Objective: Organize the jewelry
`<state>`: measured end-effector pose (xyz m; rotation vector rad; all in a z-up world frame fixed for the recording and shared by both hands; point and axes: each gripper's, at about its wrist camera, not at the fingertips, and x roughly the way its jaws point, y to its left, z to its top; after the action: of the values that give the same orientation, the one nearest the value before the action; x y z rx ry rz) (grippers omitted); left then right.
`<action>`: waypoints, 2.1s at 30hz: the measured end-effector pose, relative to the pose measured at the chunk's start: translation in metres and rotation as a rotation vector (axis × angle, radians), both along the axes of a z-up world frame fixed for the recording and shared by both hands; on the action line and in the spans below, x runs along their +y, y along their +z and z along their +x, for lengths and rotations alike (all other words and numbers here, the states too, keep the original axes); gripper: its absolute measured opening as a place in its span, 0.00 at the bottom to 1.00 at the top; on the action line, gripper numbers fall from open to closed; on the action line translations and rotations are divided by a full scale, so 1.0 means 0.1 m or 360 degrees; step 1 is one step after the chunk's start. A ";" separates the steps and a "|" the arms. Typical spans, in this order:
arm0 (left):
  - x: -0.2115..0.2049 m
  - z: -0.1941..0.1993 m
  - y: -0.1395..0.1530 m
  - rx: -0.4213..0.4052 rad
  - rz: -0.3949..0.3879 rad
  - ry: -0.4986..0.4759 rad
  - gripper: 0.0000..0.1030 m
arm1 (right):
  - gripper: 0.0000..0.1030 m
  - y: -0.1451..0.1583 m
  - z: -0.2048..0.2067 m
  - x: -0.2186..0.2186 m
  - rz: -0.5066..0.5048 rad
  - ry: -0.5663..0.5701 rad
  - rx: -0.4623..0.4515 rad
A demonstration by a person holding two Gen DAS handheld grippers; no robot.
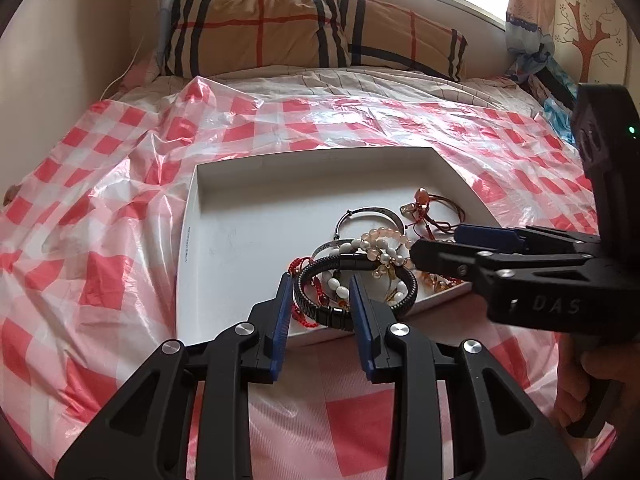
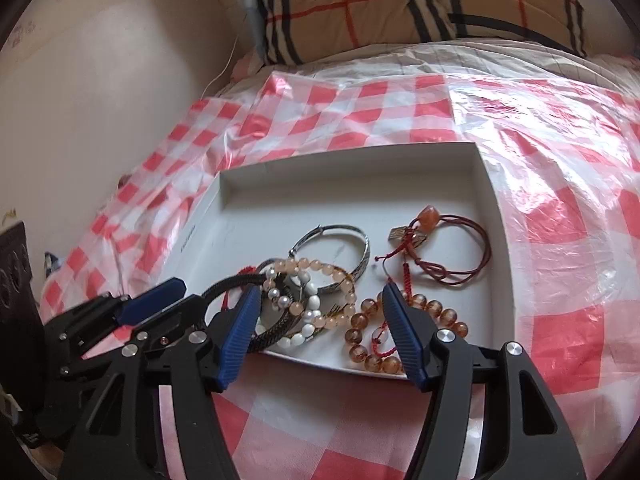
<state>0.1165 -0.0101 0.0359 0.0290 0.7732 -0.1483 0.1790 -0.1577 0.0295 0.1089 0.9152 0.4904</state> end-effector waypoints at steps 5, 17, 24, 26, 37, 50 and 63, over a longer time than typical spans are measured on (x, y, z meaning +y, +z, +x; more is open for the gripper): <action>-0.08 0.08 -0.06 0.0000 0.0087 -0.0002 0.27 | 0.66 -0.08 -0.01 0.03 -0.0132 -0.0016 0.0005; 0.10 0.31 -0.16 0.0061 0.0049 0.0118 0.37 | 0.72 -0.05 -0.10 0.14 -0.0186 0.0158 -0.0028; 0.21 0.26 -0.01 -0.0039 0.0015 0.0212 0.47 | 0.76 -0.13 -0.04 0.16 -0.0321 0.0025 -0.0069; 0.25 0.25 0.03 -0.0072 -0.0004 0.0251 0.49 | 0.75 -0.16 -0.03 0.17 -0.0333 0.0033 -0.0052; 0.47 0.22 0.06 -0.0061 -0.0097 0.0367 0.57 | 0.77 -0.06 -0.01 0.00 -0.0096 0.0035 0.0031; 0.42 0.18 0.07 -0.0077 -0.0058 0.0354 0.65 | 0.89 -0.21 -0.08 0.27 -0.0192 0.0011 -0.0028; 0.29 -0.25 0.32 -0.0119 0.0053 0.0285 0.85 | 0.89 0.20 -0.47 0.00 -0.0269 -0.0055 -0.0191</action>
<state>0.0916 0.0192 0.0674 -0.0034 0.6998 0.0357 0.1321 -0.1576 0.0494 -0.0580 0.8319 0.3813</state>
